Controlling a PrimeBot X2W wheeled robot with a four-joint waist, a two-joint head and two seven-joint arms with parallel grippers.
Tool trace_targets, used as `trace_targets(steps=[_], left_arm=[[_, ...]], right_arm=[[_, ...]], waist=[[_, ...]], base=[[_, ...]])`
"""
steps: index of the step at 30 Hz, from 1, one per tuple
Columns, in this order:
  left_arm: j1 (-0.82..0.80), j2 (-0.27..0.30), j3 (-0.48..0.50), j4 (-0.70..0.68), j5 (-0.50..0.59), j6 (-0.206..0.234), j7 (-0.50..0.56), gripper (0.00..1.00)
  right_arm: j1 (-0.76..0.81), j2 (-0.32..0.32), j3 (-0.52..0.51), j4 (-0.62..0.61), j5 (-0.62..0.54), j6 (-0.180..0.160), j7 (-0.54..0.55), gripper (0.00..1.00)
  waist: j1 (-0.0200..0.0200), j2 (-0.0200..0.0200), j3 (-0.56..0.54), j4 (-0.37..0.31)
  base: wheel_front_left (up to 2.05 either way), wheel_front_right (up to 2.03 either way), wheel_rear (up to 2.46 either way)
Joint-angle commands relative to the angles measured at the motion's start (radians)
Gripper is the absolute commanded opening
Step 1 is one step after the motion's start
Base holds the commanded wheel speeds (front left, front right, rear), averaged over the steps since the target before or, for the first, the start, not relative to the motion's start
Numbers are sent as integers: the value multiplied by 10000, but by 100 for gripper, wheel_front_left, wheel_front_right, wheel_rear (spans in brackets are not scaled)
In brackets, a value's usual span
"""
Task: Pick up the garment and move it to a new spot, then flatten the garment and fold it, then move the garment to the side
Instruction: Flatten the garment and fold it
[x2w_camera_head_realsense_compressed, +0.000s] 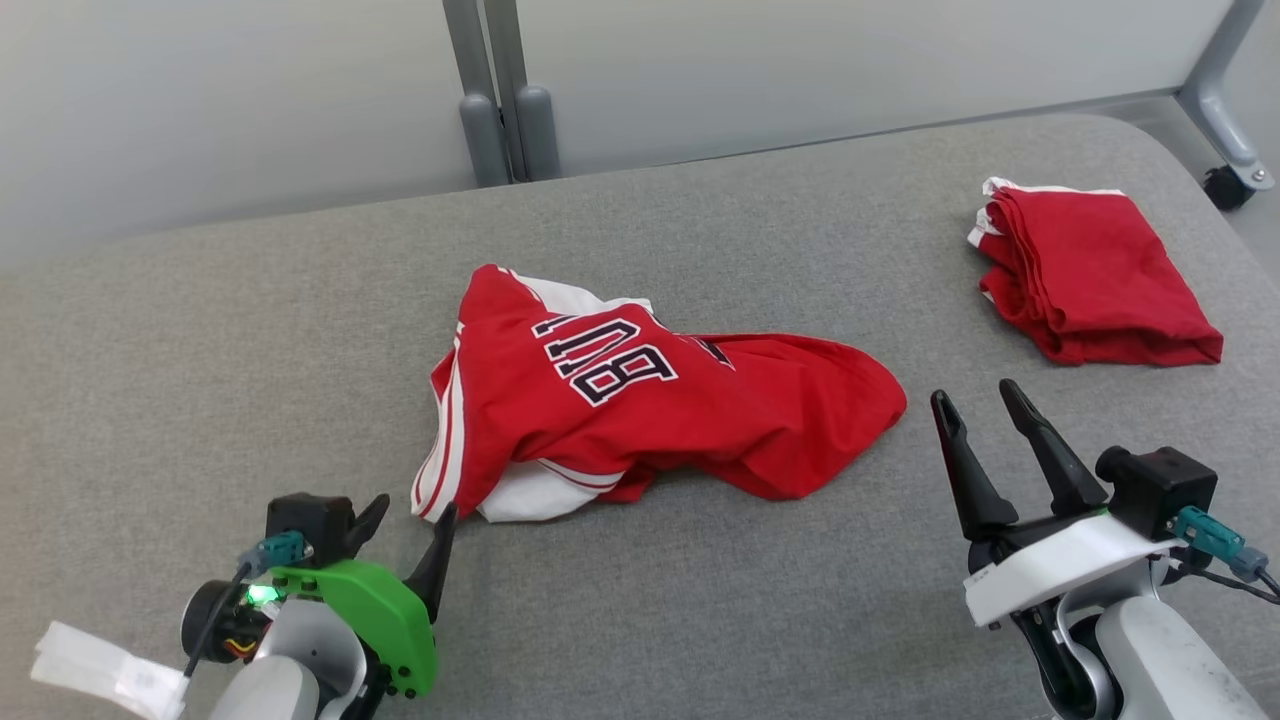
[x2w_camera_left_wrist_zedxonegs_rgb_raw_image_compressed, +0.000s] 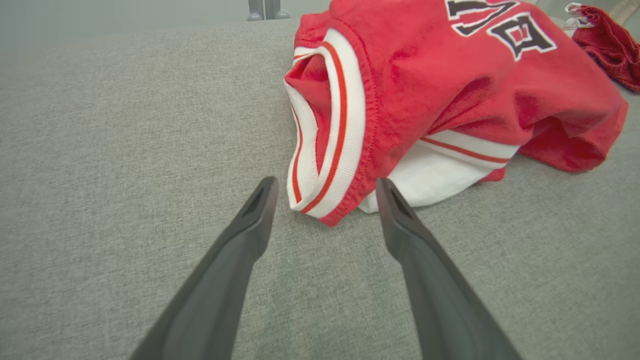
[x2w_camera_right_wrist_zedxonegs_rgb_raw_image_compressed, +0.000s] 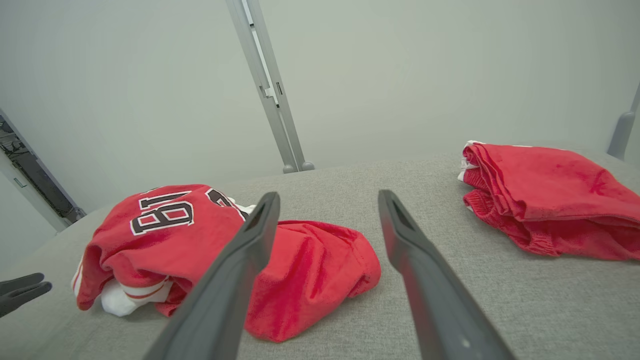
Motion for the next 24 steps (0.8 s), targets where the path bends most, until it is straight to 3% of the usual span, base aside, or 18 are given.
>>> trace_targets(steps=[1, 9, 10, 12, 13, 20, 24], left_arm=[[-330, 126, -39, 218, -69, -68, 154, 100], [-1285, 328, -618, 1573, -217, -227, 519, 100], [-1356, 322, -669, 1614, -265, -239, 448, 89], [-1441, 405, -811, 1652, -356, -255, 329, 10], [-1464, 452, -922, 1613, -420, -262, 349, 0], [-1750, 1138, -1484, 45, -1315, -280, 1092, 0], [-2437, 1905, -1383, -1414, -2079, -281, 2146, 0]], right_arm=[[-170, -12, 11, 7, 25, -11, -26, 100], [-428, 104, -27, 101, 31, -11, -26, 100], [-418, 117, -44, 116, 30, -11, -26, 100], [-398, 146, -78, 122, 14, -11, -26, 100], [-381, 157, -98, 117, 0, -11, -26, 100], [-354, 180, -164, 76, -56, -11, -26, 100], [-478, 129, -175, 11, -56, -11, -26, 100]], waist=[[0, 0, 427, -361], [0, 0, 758, -729], [0, 0, 756, -740], [0, 0, 741, -747], [0, 0, 734, -744], [0, 0, 694, -728], [0, 0, 855, -790]], base=[[0, 0, 0], [0, 0, 0], [0, 0, 0], [0, 0, 0], [0, 0, 0], [0, 0, 0], [0, 0, 0]])
